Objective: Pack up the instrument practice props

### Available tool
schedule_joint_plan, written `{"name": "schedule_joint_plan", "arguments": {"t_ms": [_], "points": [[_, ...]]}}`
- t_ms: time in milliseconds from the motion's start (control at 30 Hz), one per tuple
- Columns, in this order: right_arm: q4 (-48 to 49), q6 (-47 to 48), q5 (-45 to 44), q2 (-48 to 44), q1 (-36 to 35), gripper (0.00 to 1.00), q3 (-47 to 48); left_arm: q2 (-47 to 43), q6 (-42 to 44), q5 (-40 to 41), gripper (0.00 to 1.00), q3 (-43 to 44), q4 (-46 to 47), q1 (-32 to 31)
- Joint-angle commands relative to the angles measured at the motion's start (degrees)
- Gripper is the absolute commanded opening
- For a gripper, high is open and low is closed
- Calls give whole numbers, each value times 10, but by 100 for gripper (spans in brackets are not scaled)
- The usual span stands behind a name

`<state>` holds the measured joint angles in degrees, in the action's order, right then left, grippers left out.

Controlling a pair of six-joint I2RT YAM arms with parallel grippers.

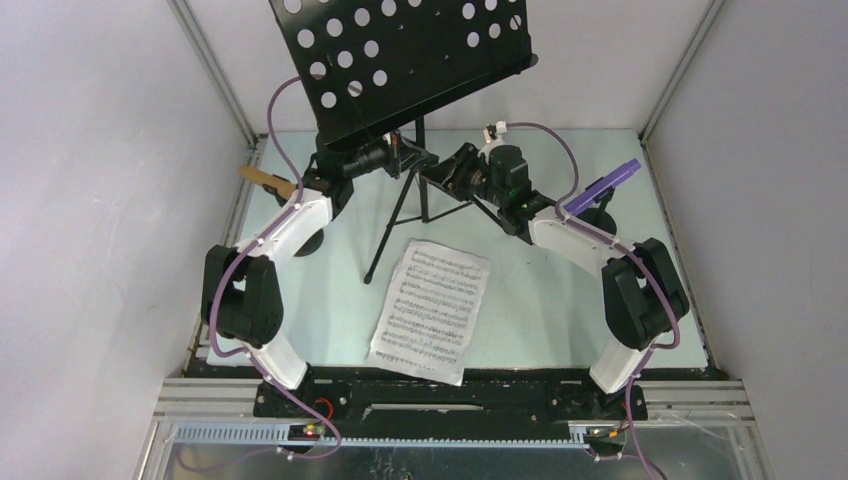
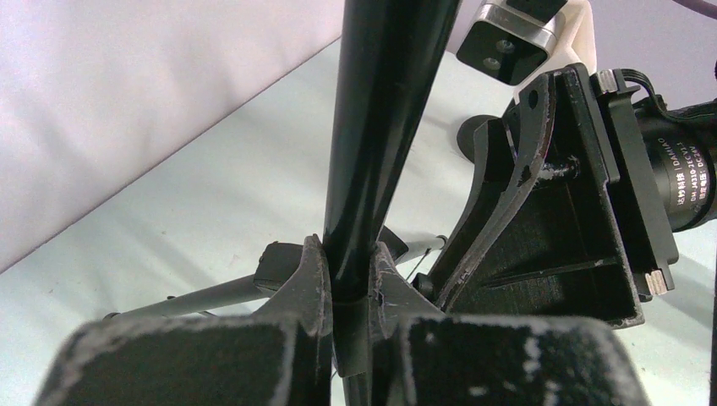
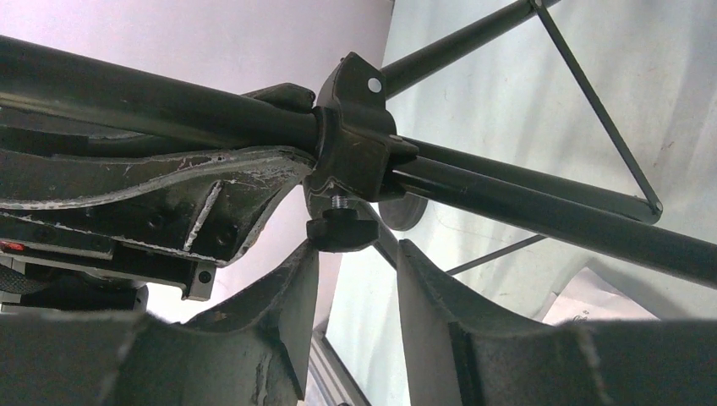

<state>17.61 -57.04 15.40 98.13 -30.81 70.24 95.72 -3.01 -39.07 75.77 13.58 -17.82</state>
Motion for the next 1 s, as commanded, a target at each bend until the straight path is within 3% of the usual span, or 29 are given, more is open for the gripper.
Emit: {"name": "schedule_joint_plan", "arguments": {"t_ms": [0,267,567,700,833,967], "points": [[19,4,-9,9,5,46,22,9,-34,13,9,33,-4,4],[1,27,-14,6,6,48,44,9,-34,13,9,33,-5,4],[-12,42,-9,13,7,29,54,10,-33,12,9,34,-4,4],[-28,69,-6,14,4,27,65,10,-33,12,9,33,-4,4],[-76,152,-40,7,-12,23,90,10,-33,12,9,34,-4,4],[-141,331,-144,-4,-68,23,130,10,-33,12,9,33,-4,4]]}}
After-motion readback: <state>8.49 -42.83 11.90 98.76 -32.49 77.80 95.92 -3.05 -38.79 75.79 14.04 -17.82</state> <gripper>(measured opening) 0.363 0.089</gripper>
